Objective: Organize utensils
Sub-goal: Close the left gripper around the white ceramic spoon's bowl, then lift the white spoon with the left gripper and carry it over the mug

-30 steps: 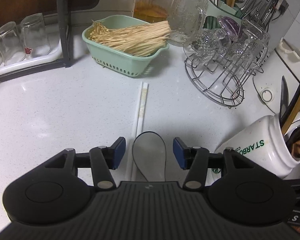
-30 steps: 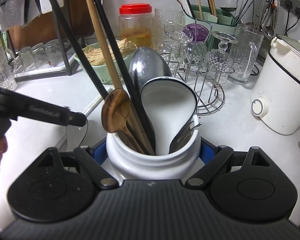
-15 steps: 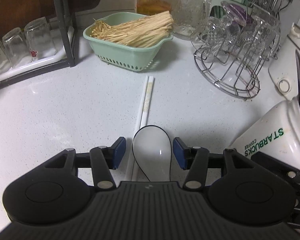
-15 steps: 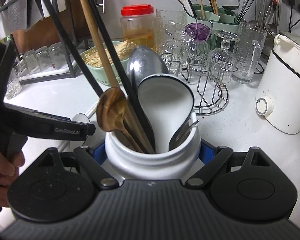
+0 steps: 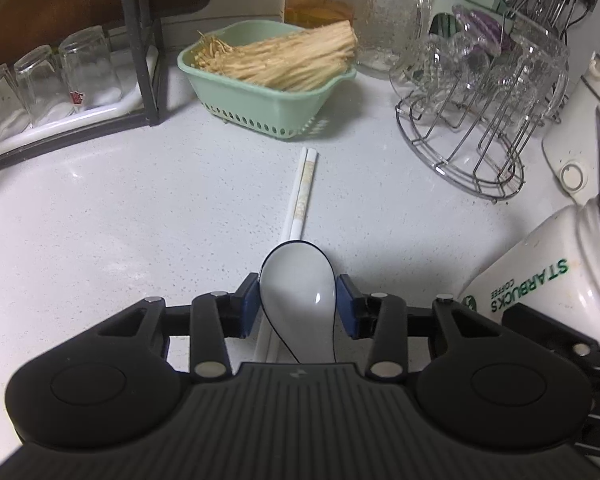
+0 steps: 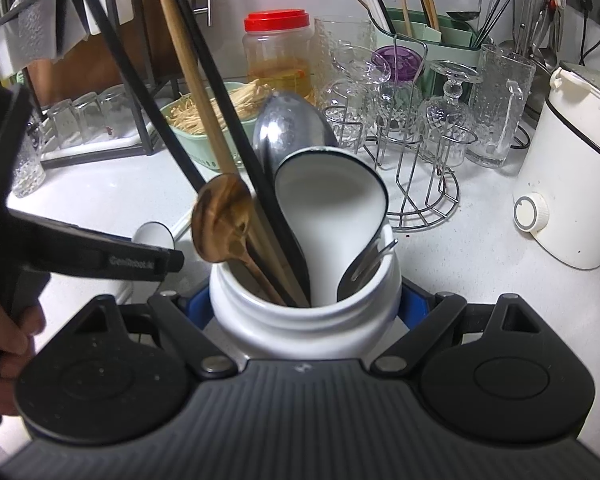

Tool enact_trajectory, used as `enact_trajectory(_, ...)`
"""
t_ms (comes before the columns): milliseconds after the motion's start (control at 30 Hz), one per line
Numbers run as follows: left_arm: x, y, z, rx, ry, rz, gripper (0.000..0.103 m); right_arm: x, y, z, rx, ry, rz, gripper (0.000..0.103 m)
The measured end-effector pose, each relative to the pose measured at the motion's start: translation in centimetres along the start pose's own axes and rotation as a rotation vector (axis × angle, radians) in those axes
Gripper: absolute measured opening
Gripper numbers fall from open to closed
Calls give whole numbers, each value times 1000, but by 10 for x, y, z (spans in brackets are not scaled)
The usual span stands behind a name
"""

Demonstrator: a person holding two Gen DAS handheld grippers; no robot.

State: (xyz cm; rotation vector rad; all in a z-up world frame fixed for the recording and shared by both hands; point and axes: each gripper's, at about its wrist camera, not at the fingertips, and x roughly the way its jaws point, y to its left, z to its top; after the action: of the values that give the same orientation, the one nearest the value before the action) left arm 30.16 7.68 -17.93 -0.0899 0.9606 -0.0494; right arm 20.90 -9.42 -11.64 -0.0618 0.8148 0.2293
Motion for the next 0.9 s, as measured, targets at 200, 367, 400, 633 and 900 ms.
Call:
enact_trajectory(200, -21, 8, 5, -29, -26, -12, 46, 1, 1, 1, -4, 5, -1, 91)
enact_trajectory(367, -39, 15, 3, -70, -35, -23, 46, 3, 3, 2, -12, 13, -6, 91)
enact_trajectory(400, -42, 17, 4, -71, -39, -24, 46, 3, 4, 2, -10, 19, -6, 91)
enact_trajectory(633, -66, 34, 14, -59, -55, -28, 45, 8, 6, 11, -21, 55, 1, 91)
enact_trajectory(900, -79, 47, 14, -64, -63, -60, 10, 9, 21, 9, -47, 37, 26, 91)
